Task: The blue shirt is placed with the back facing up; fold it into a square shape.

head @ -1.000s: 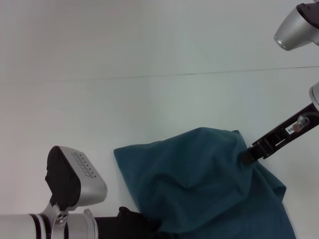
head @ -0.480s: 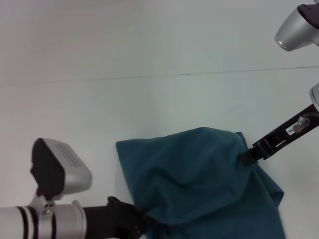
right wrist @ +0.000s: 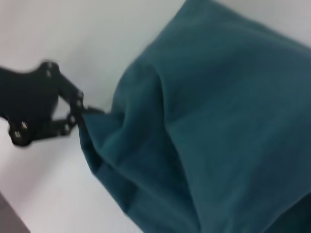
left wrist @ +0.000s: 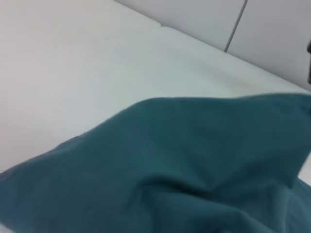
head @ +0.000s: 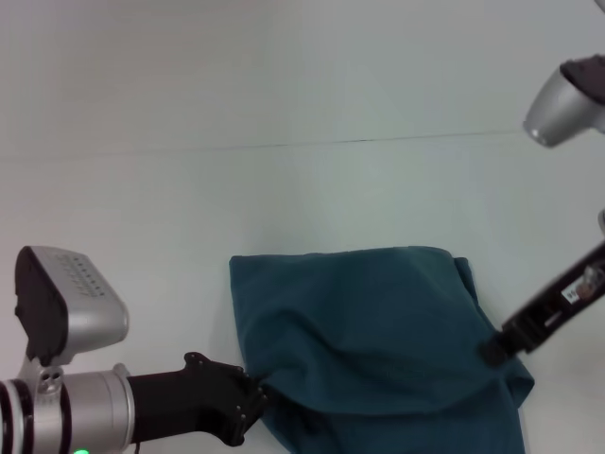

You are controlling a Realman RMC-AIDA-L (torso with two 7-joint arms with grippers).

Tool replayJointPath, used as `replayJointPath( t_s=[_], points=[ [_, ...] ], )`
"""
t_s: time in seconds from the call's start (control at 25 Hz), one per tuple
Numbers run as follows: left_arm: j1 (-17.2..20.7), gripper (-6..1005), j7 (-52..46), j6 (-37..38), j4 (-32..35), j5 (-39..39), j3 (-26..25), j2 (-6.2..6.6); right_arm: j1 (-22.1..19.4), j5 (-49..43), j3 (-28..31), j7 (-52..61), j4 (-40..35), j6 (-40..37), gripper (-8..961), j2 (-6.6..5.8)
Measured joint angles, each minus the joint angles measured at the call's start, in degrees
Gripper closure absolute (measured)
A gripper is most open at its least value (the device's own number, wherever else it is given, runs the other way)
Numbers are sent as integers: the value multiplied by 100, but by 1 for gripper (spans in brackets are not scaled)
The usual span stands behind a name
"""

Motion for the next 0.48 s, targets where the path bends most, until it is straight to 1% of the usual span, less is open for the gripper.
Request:
replayJointPath(
  t_s=[0.12,0.24,0.4,0.48],
  points=[
    [3,948,12,74,-8,-51,-109,7,-65,18,-90,-132,241,0,922,-112],
    [2,948,31,119,-29,-81,-236,8,-105,25,-75,-303,507,-6,922,-186],
    [3,947,124,124,-200,-248,-399,8,-150,25,-116,-567,803,-12,923,-209],
    [1,947,178,109,-294,-331,-495,7,-160,7,-123,-821,1076,-13,923,-209]
  ],
)
